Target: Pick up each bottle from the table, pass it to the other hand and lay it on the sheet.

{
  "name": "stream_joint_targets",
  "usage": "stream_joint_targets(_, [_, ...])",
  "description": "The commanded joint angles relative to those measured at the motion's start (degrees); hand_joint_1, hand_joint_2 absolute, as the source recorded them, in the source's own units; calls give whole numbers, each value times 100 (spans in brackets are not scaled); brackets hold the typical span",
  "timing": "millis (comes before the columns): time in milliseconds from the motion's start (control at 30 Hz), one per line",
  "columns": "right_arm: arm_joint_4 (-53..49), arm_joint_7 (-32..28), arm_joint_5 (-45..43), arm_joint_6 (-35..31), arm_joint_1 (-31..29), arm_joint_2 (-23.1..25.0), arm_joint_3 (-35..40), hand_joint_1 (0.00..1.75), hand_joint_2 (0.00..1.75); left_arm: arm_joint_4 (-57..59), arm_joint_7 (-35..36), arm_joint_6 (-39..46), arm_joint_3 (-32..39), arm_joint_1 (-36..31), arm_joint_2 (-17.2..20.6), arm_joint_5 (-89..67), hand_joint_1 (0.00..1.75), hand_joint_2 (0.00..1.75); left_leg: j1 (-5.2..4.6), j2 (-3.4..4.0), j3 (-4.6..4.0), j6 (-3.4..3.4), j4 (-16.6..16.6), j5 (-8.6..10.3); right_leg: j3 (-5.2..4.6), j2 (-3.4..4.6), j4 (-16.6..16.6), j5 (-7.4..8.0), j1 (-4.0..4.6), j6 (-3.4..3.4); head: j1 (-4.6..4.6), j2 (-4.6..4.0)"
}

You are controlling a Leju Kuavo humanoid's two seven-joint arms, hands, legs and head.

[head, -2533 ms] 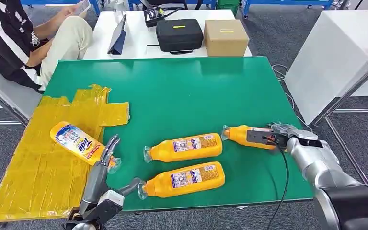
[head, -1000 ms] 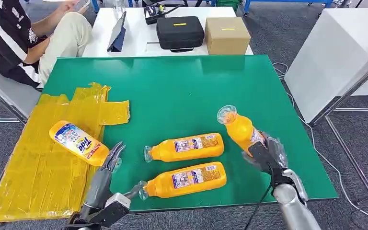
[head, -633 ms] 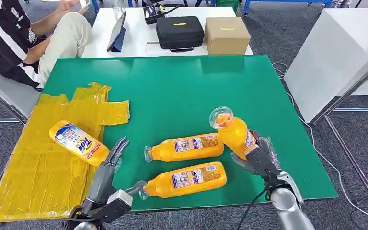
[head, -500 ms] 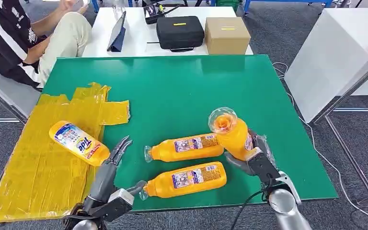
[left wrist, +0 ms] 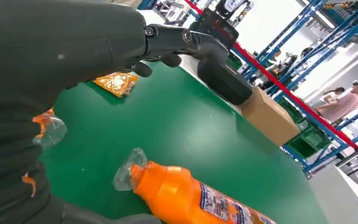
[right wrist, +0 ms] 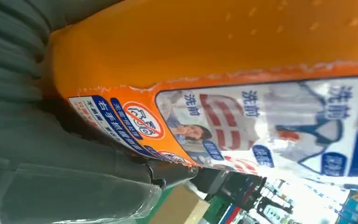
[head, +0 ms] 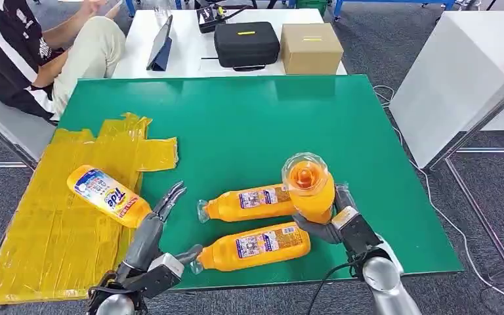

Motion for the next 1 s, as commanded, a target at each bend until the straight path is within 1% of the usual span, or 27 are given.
stream_joint_targets(33, [1470,-395,116,196,-1078,412,1014,175,175,369,22,-926,-458,-389,55,756,0,175,3,40,16,-25,-8,-2,2,36,-5,8,2,-8,0,0])
stream_joint_targets(67, [1623,-492,146,166,-1169,472,1146,175,175,375,60,-1075,-540,-431,53,860,0,175,4,48,19,-29,-9,-2,3,42,-4,10,2,-10,0,0])
stream_joint_targets(100, [1725,-489,159,139,-1234,537,1228,175,175,360,76,-1149,-608,-453,47,914,0,175,2,52,23,-46,-12,-1,3,45,-1,8,0,-17,2,0])
stream_joint_targets(167, [1980,-578,110,244,-1403,715,1409,175,175,351,126,-1510,-802,-556,85,1210,0,175,6,47,18,-37,-8,-1,-2,41,0,8,4,-14,-2,2])
stream_joint_targets(200, [2081,-603,100,268,-1488,789,1480,175,175,316,172,-1617,-880,-590,113,1362,0,175,6,28,10,-25,-5,3,0,24,-3,6,5,-8,0,0])
stream_joint_targets(267, [2198,-639,117,288,-1615,934,1617,175,175,225,297,-1783,-1060,-641,171,1640,0,175,8,32,14,-40,-8,6,-1,25,0,5,5,-12,0,2])
stream_joint_targets(300, [2207,-646,124,272,-1635,971,1664,175,175,204,347,-1790,-1139,-660,200,1743,0,175,7,22,9,-31,-4,5,-3,19,3,2,4,-9,2,2])
stream_joint_targets(400, [2109,-822,193,105,-1571,1092,1766,175,175,160,496,-2008,-1253,-750,219,2205,0,175,7,25,8,-31,-1,2,-4,22,10,0,5,-8,0,0])
stream_joint_targets(567, [2072,-892,178,29,-1469,1090,1791,175,175,194,579,-2036,-1277,-840,238,2360,0,175,8,5,2,-26,-3,7,-6,4,7,1,5,-6,0,0])
stream_joint_targets(700, [2133,-890,182,10,-1479,1084,1805,175,175,198,598,-1995,-1312,-874,257,2406,0,175,6,15,2,-30,-3,6,-8,12,8,2,3,-7,4,0])
stream_joint_targets(833, [2281,-893,168,-20,-1472,1121,1874,175,175,209,731,-1863,-1367,-980,202,2467,0,175,6,4,0,-30,-2,6,-6,3,9,-2,3,-8,2,2])
stream_joint_targets(1000, [2333,-887,150,0,-1413,1214,1970,175,175,302,794,-1721,-1241,-1039,133,2673,0,175,7,4,-1,-26,-2,6,-7,4,7,0,4,-6,2,2])
